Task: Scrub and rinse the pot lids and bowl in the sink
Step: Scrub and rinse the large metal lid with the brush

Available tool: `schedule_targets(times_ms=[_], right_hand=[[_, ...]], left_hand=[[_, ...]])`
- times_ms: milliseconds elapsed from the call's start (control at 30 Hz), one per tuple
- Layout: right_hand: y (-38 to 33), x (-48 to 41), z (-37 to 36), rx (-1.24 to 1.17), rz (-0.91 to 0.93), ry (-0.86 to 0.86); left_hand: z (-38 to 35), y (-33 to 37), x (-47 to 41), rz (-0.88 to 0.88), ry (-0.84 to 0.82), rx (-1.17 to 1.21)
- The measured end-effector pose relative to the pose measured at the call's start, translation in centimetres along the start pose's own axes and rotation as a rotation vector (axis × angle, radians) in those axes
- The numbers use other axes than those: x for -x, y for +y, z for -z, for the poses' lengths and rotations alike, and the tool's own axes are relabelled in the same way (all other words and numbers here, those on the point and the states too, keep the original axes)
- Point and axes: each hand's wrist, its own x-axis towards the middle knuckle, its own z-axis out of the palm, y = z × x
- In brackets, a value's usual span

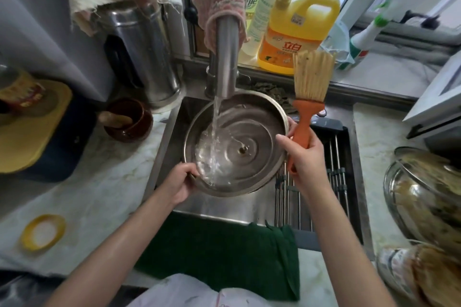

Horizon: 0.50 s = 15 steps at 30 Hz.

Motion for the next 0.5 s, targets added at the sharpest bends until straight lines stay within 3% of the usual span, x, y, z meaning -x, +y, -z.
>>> schedule_targets(times_ms=[200,500], right_hand=[[-1.3,-0.2,0.7,0.190,-0.081,0.071],[5.2,0.1,-1.4,-0.358,-0.647,0.148]], left_hand=[[0.4,0.3,2.0,0.074,-0.150,-0.206],[2.5,4.9,5.8,-0.240,-0.115,-0.422]])
